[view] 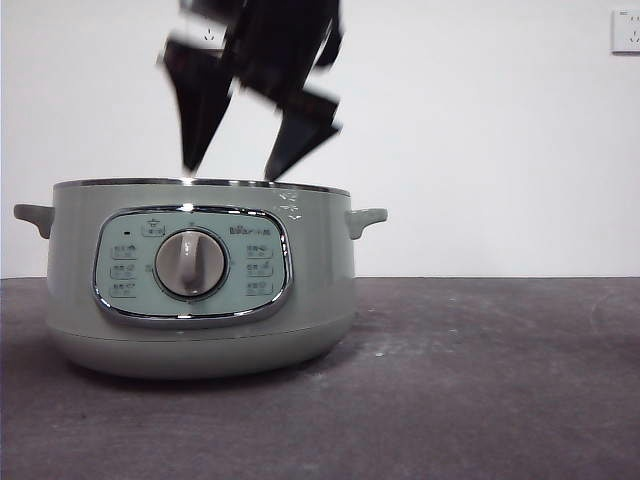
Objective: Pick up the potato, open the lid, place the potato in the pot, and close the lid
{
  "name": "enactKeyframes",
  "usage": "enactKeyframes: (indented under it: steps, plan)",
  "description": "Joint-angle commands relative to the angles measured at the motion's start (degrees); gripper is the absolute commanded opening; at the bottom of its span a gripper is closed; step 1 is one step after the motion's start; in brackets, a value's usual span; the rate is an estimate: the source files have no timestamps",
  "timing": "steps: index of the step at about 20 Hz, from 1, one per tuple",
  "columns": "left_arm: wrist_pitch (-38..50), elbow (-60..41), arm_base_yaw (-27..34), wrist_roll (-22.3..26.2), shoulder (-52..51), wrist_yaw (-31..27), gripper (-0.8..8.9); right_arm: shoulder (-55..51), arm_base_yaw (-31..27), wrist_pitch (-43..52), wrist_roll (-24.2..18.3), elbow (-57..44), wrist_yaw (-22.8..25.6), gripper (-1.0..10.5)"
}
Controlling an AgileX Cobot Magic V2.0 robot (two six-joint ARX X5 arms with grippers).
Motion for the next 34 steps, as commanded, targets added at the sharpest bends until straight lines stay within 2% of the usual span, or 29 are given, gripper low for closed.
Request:
enactKeyframes:
  steps: [1,4,6,12,15,19,22,24,34]
  plan:
    - [2.84,1.16,0.11,0.7,1.29,-0.42,-0.08,-5.92,-0.52,-4.79,0.35,-0.11,0.13,4.7]
    - [3.37,1.16,0.11,0.68,6.99,0.02,-0.08,-15.89,-1.09,-10.69,0.7,-0.11,0.2,4.7]
    - [4.15,1.16,0.11,0.66,12.13,0.52,-0.08,-21.88,-1.33,-12.28,3.08,-0.11,0.15,4.7]
    - [11.41,1.16,0.07,0.26,25.57,13.11,-0.08,-35.15,-1.33,-14.1,4.52,-0.11,0.28,4.7]
    - [15.67,1.16,-0.28,-1.4,30.93,16.7,-0.08,-39.91,-1.33,-15.21,4.94,-0.11,1.29,4.7]
    - [19.17,1.16,-0.94,-3.08,35.65,16.68,-0.08,-44.26,-1.33,-17.73,5.64,-0.11,10.36,4.7]
    - [20.02,1.16,-1.86,-4.35,38.03,16.61,-0.08,-45.94,-1.33,-19.61,6.69,-0.11,13.75,4.7]
    - [20.65,1.14,-2.01,-4.52,39.52,16.59,-0.08,-46.75,-1.33,-20.37,6.84,-0.11,15.21,4.7]
    - [21.81,1.09,-2.93,-5.6,43.04,16.15,-0.08,-47.93,-1.33,-21.88,6.84,-0.11,15.3,4.7]
